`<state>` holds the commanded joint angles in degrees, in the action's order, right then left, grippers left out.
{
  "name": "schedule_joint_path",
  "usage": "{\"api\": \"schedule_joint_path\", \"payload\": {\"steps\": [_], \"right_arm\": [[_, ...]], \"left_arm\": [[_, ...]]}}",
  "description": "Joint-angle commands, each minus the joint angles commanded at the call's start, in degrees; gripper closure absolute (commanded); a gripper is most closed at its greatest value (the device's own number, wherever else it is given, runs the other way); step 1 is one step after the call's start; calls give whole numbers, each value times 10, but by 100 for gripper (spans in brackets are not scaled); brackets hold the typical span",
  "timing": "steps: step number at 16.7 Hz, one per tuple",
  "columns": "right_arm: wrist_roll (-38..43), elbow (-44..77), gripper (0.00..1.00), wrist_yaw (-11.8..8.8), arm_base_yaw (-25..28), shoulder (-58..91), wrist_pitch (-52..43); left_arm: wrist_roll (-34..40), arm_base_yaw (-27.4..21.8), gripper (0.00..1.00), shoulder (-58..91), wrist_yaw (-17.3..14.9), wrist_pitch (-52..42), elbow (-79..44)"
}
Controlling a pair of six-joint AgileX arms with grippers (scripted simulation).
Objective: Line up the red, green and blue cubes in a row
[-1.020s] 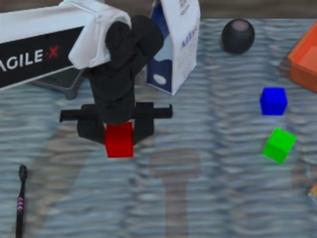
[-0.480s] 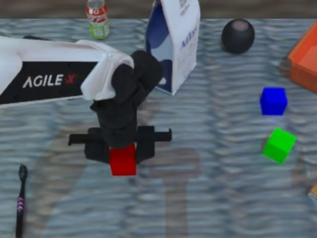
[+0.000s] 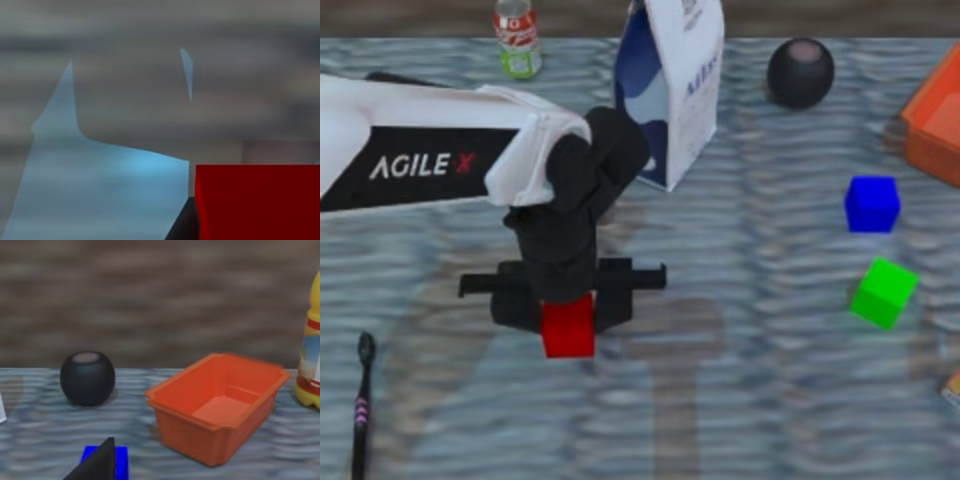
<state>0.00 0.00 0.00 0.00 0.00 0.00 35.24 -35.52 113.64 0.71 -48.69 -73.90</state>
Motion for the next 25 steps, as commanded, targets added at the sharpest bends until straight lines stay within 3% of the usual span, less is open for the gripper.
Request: {"api": "schedule_joint_path", "payload": {"steps": [9,19,25], "right_arm": [[0,0,0,0,0,0,0],[0,0,0,0,0,0,0],[0,0,0,0,0,0,0]], "left_arm": [[0,0,2,0,0,0,0],[0,1,0,-1,0,-2,-2],[3,6,0,-36,1,-110,-69]]}}
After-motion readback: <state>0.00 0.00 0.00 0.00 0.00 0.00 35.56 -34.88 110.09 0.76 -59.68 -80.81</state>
